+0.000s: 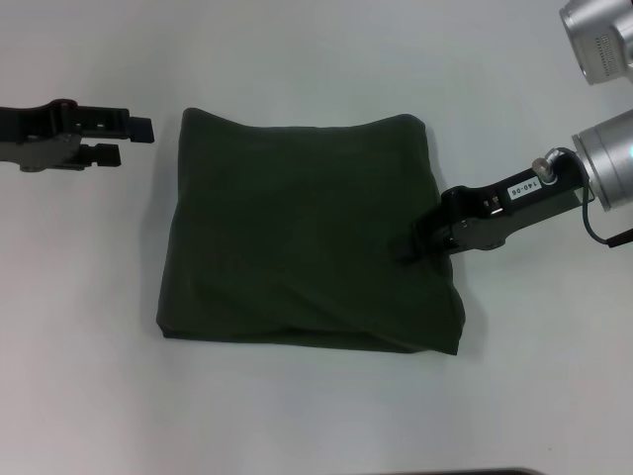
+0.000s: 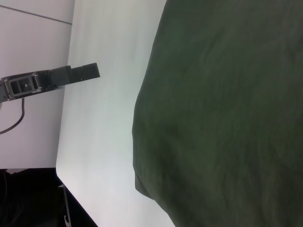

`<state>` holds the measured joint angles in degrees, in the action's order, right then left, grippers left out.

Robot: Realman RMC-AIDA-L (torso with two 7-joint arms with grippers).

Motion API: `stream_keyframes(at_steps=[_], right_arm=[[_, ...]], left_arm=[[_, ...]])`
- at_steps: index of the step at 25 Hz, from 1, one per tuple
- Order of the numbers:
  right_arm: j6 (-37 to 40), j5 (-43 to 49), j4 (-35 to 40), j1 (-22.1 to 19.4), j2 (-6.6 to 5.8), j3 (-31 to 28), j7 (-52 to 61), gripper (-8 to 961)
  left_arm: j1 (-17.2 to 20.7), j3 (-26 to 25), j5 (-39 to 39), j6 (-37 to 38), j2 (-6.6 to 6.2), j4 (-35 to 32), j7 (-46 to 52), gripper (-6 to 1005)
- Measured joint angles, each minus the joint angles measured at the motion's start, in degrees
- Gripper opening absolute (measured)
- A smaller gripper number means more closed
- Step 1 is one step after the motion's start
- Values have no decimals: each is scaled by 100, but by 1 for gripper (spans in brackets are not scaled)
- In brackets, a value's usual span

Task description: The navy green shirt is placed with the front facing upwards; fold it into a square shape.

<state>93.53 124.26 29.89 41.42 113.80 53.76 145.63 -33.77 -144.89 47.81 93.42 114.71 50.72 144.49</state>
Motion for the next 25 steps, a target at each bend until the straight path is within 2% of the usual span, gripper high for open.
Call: stream_keyframes(at_steps=[12,14,16,18,22,24,25], right_arm=[[-70,-2,26,7,-19,-28,-75,243],[-105,-88,48,4,-20,-78,-348,251],[-109,-384,41,-62,2,-321,-1093,259],[-99,-780,19,-241,109,-613,-2168,267],[-365,-1541,-120,-670,434,-990,-3931,284],[-538,-1910,-236,-778,521,-1151,-4449,328],[-477,-2088,-267,-820,524,-1201,-4731,350]], left_arm=[[39,-85,9,310,-3,66,-38,750],[37,-119,82,357,-4,78,-127,750],[68,-198,348,576,2,82,-549,751],[192,-323,748,956,45,69,-1175,751],[680,-473,1643,1488,186,50,-2113,751],[925,-498,2133,1746,220,87,-2670,751],[995,-502,2271,1826,229,111,-2913,751]])
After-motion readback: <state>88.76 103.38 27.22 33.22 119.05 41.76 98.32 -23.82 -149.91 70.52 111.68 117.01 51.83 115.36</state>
